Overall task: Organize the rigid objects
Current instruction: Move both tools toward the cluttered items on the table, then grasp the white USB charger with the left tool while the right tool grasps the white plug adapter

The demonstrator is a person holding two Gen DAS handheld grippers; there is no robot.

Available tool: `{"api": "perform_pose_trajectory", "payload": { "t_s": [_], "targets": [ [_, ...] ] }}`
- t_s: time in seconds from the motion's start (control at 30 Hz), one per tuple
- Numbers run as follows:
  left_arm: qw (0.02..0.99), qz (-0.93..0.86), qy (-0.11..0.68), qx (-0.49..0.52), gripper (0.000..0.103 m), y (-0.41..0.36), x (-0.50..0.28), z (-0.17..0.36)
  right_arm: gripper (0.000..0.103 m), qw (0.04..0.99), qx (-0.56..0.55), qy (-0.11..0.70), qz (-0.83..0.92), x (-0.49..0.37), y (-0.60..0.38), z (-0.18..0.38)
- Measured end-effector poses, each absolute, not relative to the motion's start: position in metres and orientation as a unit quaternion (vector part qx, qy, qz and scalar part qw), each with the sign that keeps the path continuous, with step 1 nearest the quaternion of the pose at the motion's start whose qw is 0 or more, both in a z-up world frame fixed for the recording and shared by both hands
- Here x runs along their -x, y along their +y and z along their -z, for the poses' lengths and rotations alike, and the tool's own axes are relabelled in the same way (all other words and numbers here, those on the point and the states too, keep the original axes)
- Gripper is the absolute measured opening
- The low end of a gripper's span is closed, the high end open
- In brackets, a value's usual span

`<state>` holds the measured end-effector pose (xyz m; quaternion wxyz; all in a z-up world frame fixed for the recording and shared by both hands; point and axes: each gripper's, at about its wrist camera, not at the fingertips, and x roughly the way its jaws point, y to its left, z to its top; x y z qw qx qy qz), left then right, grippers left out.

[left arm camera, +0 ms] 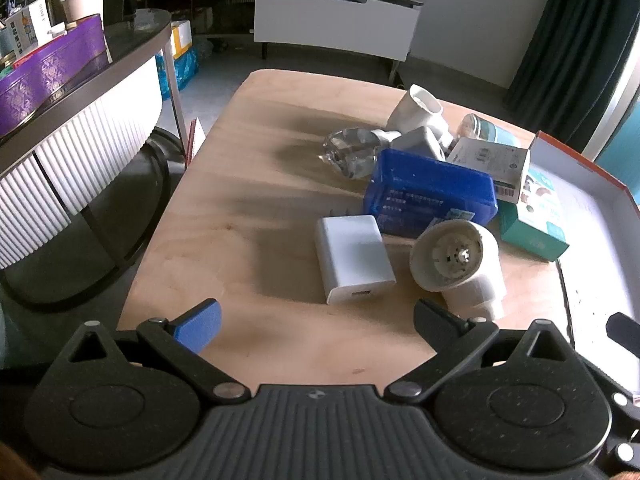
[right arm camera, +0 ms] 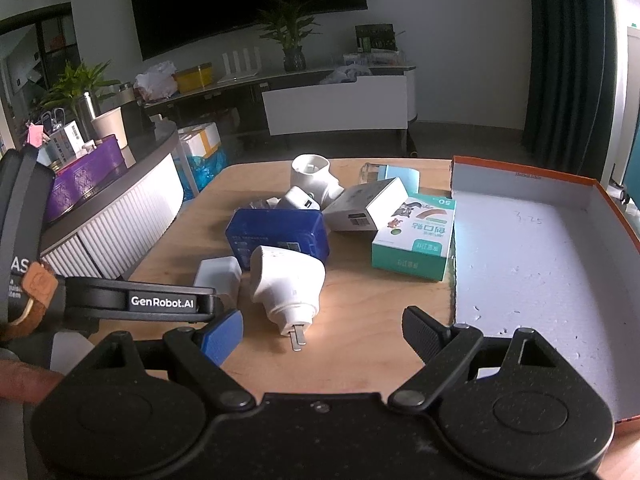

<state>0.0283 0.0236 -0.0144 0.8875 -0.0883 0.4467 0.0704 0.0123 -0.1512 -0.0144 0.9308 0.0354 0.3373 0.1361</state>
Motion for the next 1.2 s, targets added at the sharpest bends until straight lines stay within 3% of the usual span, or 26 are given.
{"api": "perform_pose_trajectory", "payload": {
  "t_s": [0.9,1.03,1.1,1.2],
  "targets": [
    [0.887,-0.088,0.444,0.089,0.103,0.026,-0.058,0.028,0.102,0.925,-0.035,0.35,-0.141,-0.024,-0.145,0.025],
    [0.895,-0.079,0.432,0.071,0.09,0.027,-0.06,0.032,0.102,0.924,-0.036,0.353,-0.143,-0.03,-0.143,0.028],
    [0.902,-0.07,0.421,0.058,0.076,0.027,-0.059,0.032,0.102,0.923,-0.035,0.355,-0.145,-0.035,-0.139,0.03],
    [0.91,-0.053,0.407,0.059,0.043,0.031,-0.055,0.03,0.102,0.92,-0.034,0.362,-0.149,-0.046,-0.132,0.035]
  ]
}}
